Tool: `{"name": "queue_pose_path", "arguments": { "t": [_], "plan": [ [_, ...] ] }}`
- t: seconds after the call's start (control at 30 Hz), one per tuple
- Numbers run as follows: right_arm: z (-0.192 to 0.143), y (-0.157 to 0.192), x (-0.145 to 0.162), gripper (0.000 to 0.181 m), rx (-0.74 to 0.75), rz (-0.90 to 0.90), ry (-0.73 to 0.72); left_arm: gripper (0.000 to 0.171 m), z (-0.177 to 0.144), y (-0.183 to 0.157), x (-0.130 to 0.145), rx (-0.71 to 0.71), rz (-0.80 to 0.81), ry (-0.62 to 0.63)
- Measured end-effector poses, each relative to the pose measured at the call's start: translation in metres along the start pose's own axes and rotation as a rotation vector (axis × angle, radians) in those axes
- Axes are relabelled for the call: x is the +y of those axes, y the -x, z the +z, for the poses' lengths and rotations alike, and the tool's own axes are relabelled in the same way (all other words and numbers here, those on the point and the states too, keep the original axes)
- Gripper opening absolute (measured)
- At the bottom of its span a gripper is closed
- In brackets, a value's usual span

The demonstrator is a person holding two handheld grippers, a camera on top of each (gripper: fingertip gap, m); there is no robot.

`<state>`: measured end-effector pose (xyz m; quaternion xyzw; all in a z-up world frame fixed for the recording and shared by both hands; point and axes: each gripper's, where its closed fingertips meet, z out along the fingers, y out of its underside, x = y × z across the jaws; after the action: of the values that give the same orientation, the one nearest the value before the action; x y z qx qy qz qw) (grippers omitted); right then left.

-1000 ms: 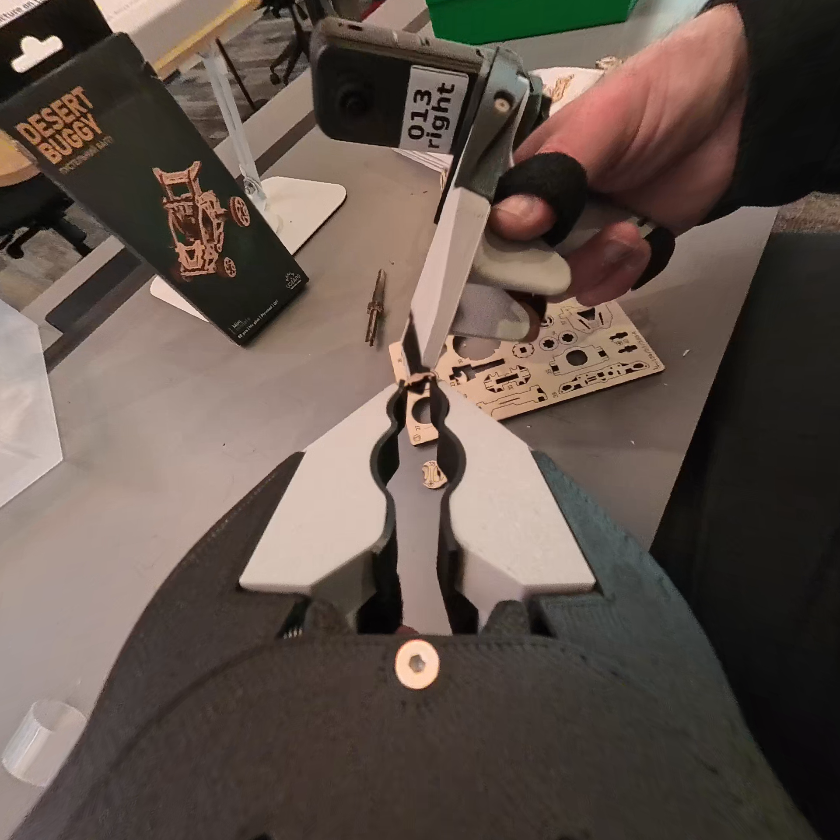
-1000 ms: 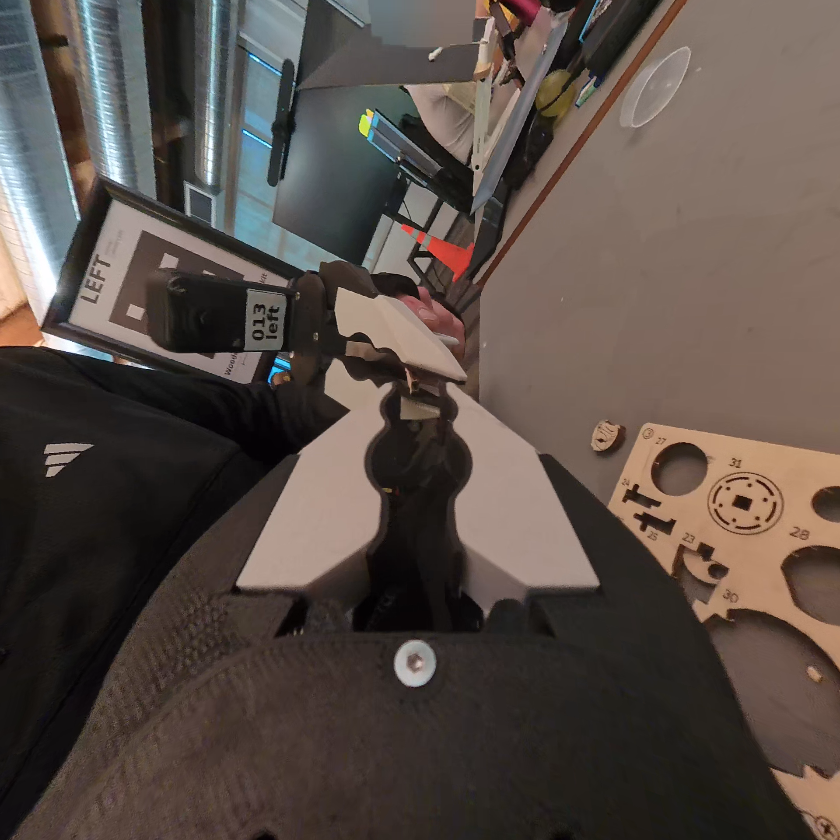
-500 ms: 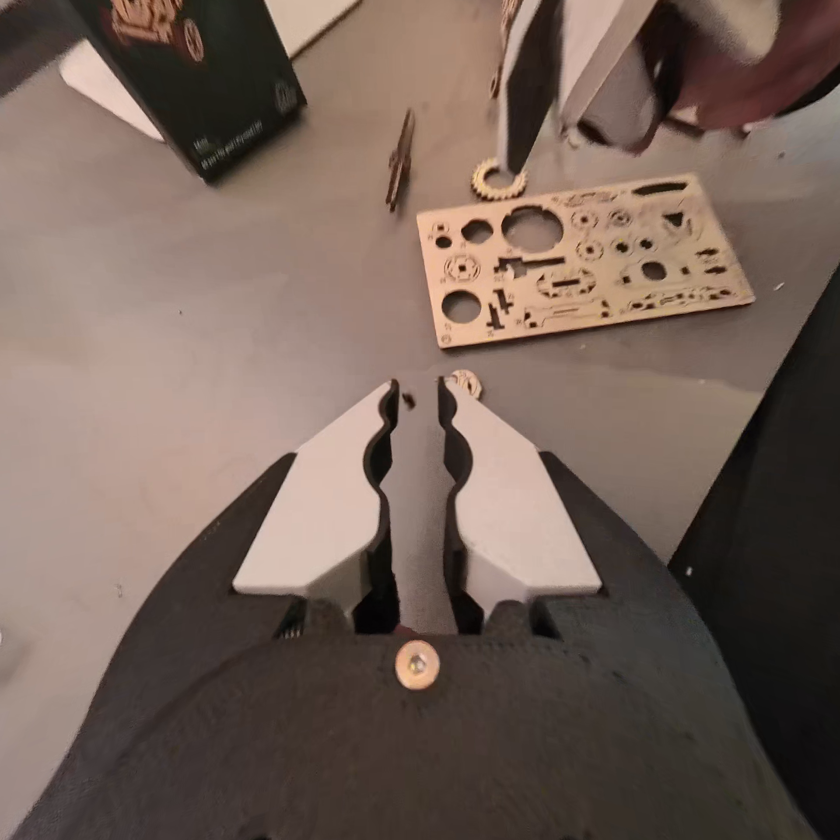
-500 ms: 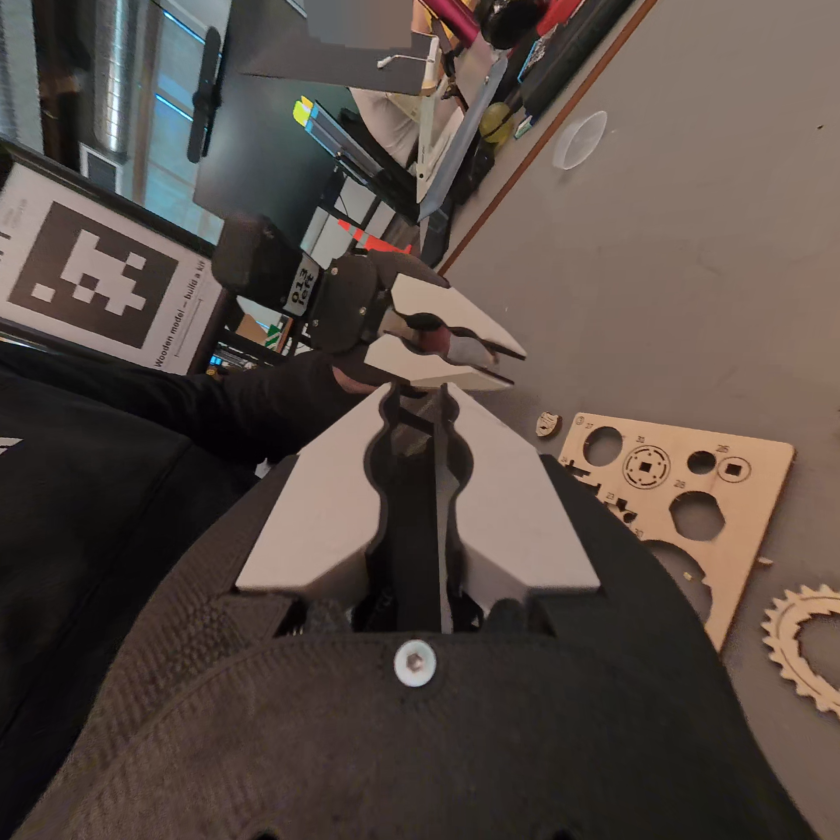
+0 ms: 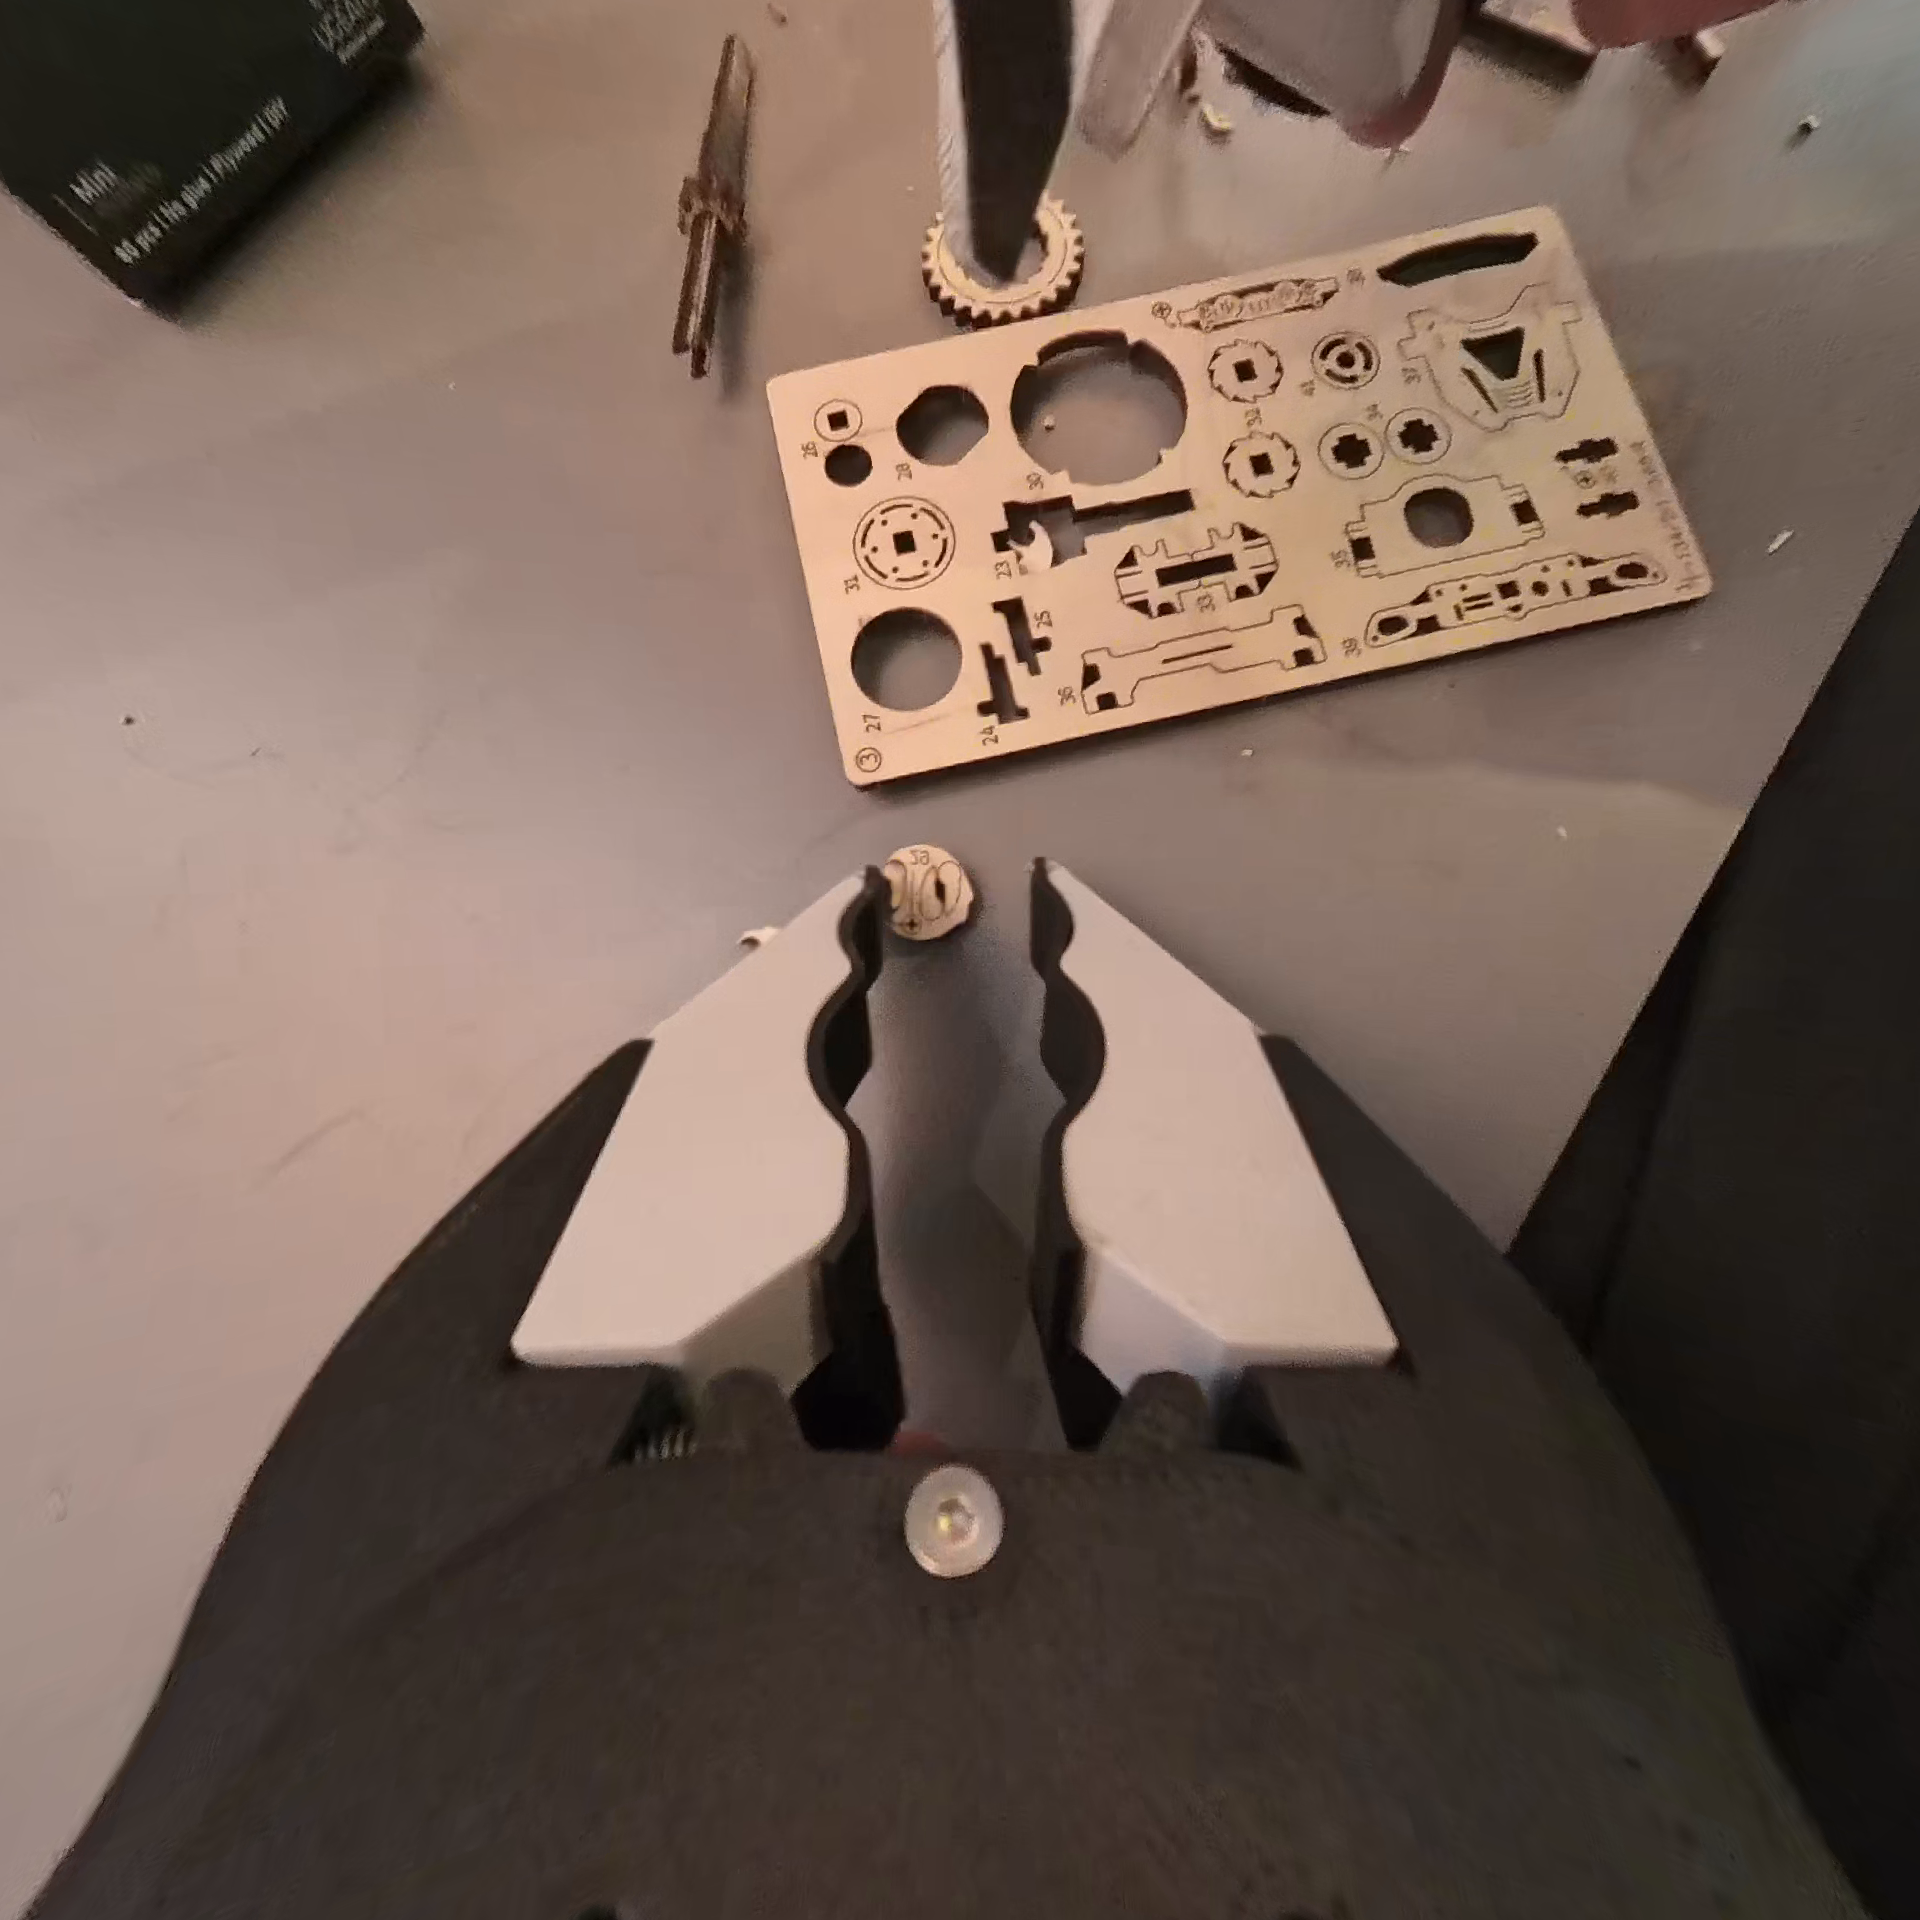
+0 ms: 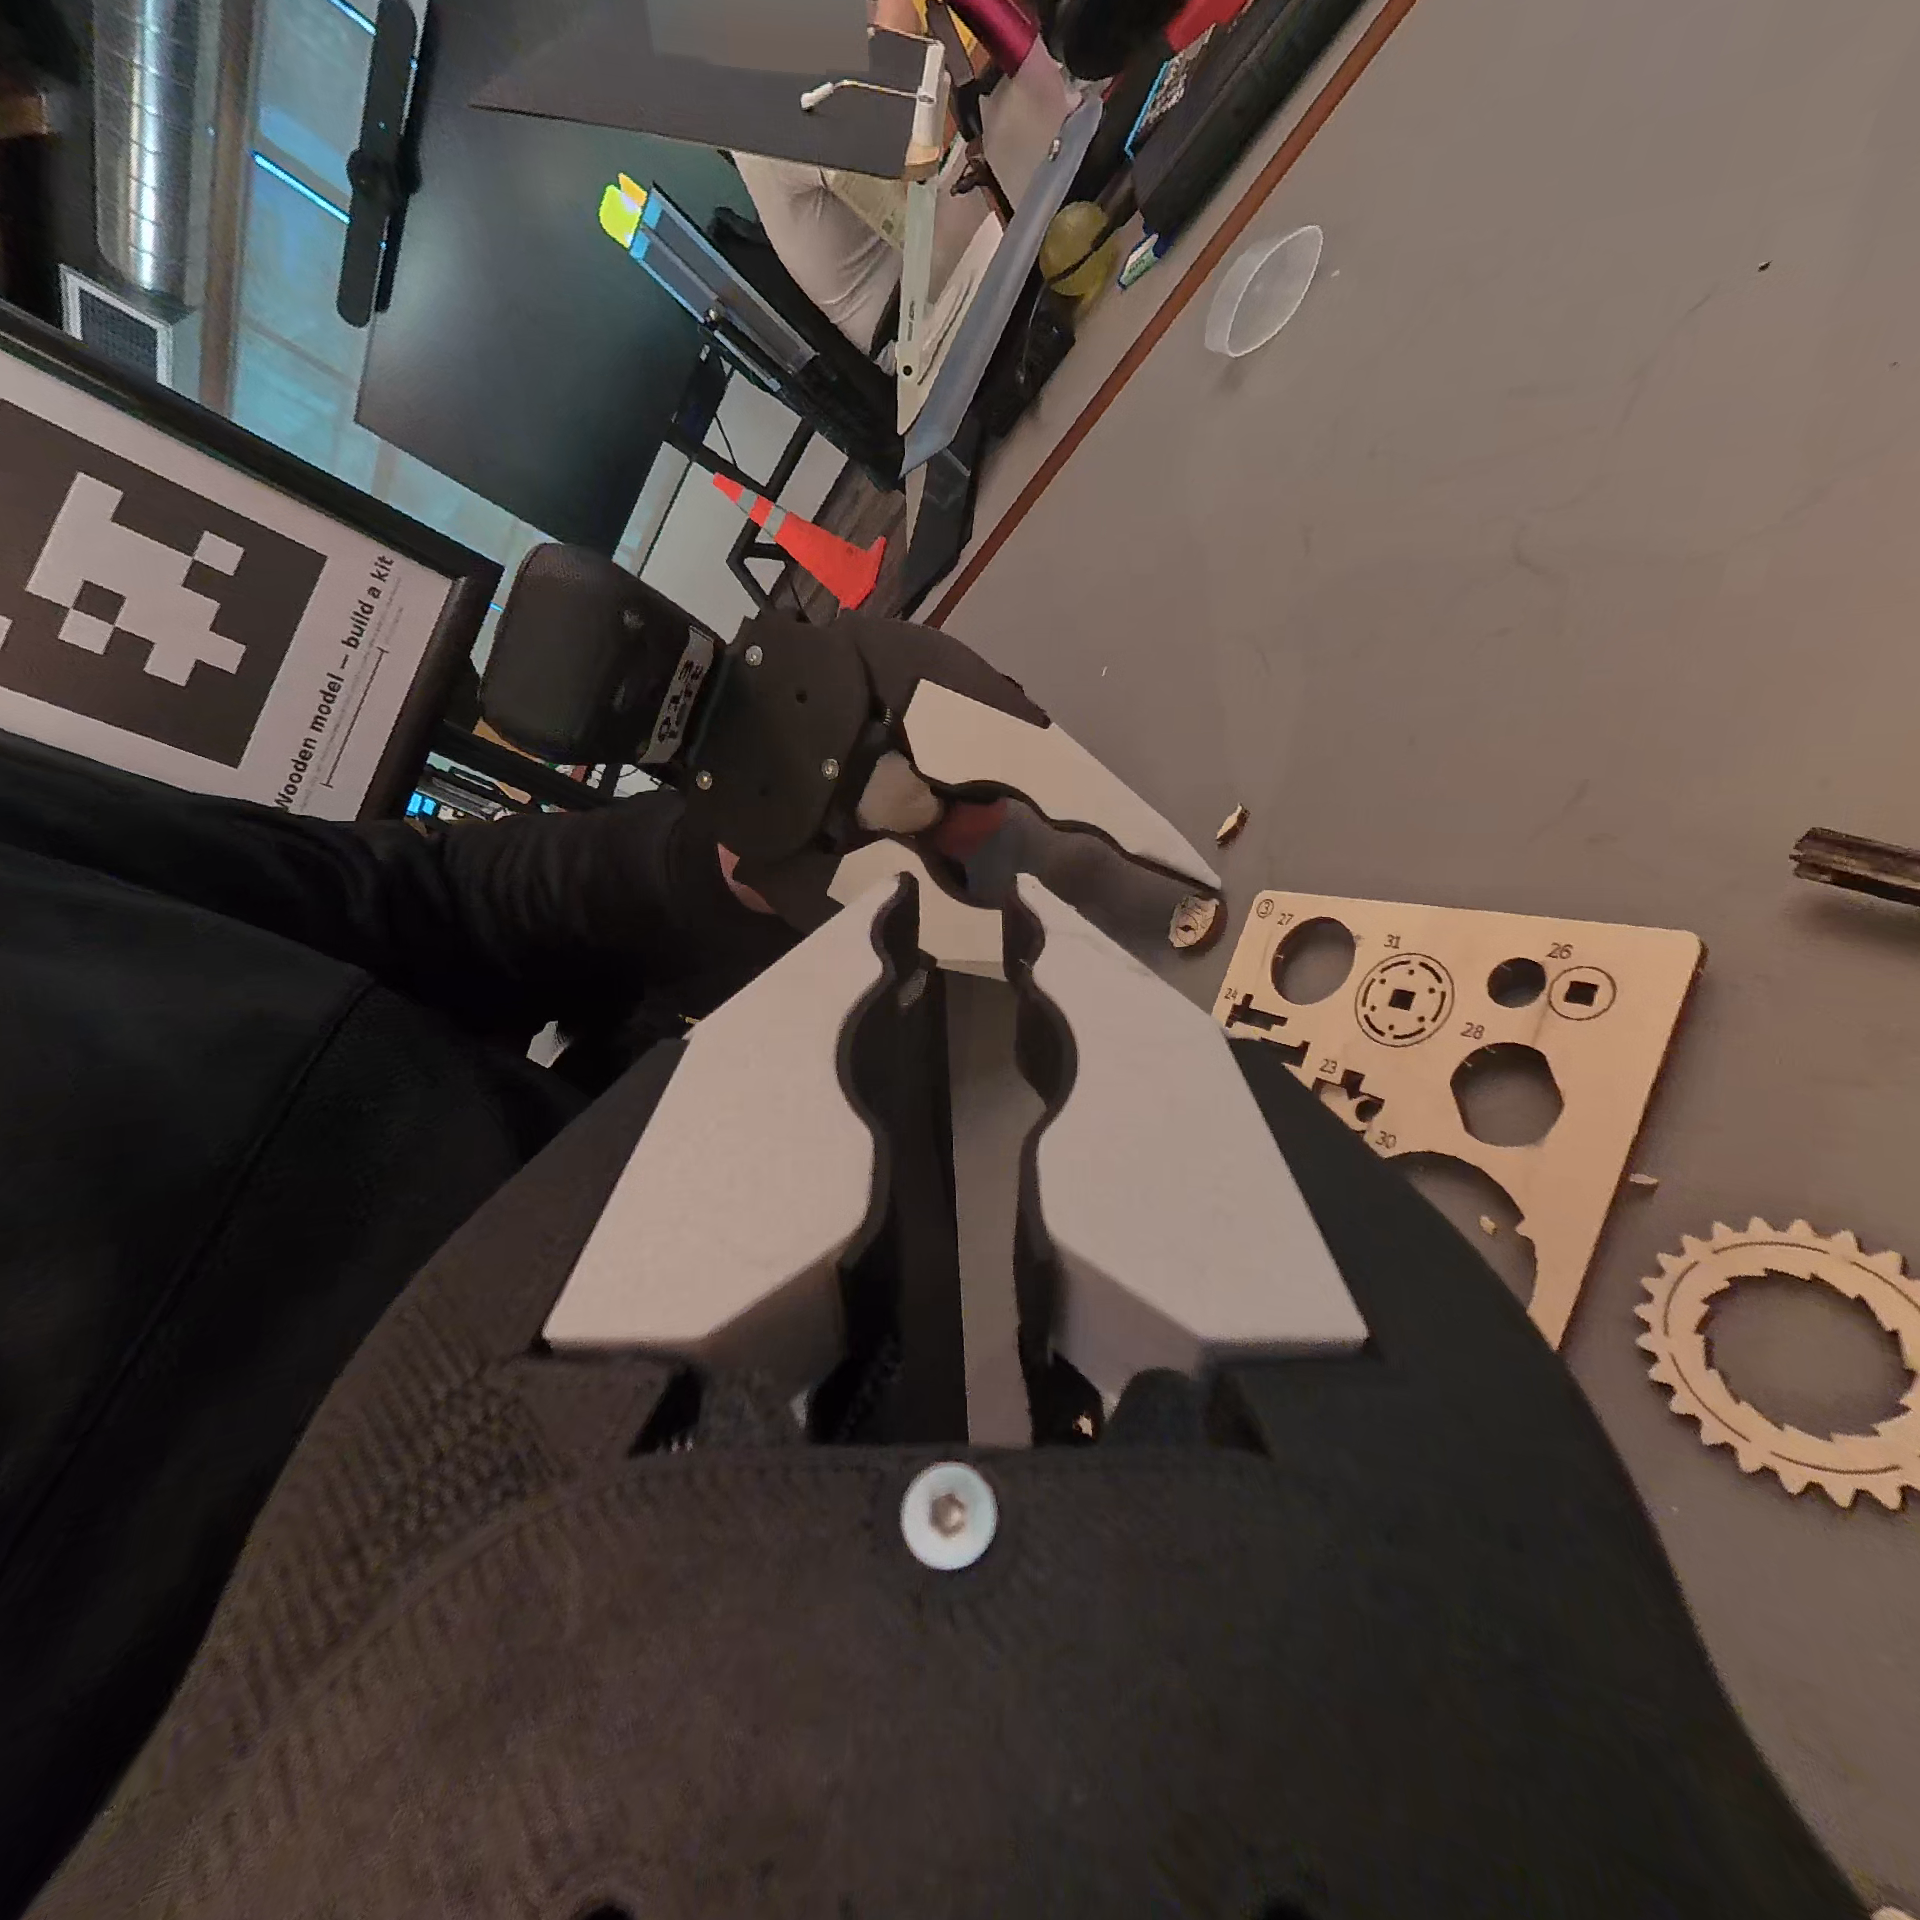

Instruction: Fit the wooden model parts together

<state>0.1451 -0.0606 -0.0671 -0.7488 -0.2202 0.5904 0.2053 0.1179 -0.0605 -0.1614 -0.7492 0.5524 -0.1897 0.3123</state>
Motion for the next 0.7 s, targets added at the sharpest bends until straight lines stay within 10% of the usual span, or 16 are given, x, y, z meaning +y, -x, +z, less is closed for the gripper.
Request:
{"name": "queue_pose_path", "arguments": {
  "t": [0.23,0.5,0.7],
  "plan": [
    [0.002,-0.004,0.007,0.013,0.048,-0.054,0.039,0.012,-0.008,-0.004,-0.006,0.023,-0.037,-0.062],
    [0.012,0.032,-0.002,0.012,0.059,-0.444,0.027,0.012,-0.105,0.004,-0.092,0.647,-0.648,-0.836],
    [0.022,0.063,-0.022,0.01,-0.112,-0.309,-0.102,0.012,-0.135,-0.001,-0.11,0.898,-0.736,-1.045]
  ]
}}
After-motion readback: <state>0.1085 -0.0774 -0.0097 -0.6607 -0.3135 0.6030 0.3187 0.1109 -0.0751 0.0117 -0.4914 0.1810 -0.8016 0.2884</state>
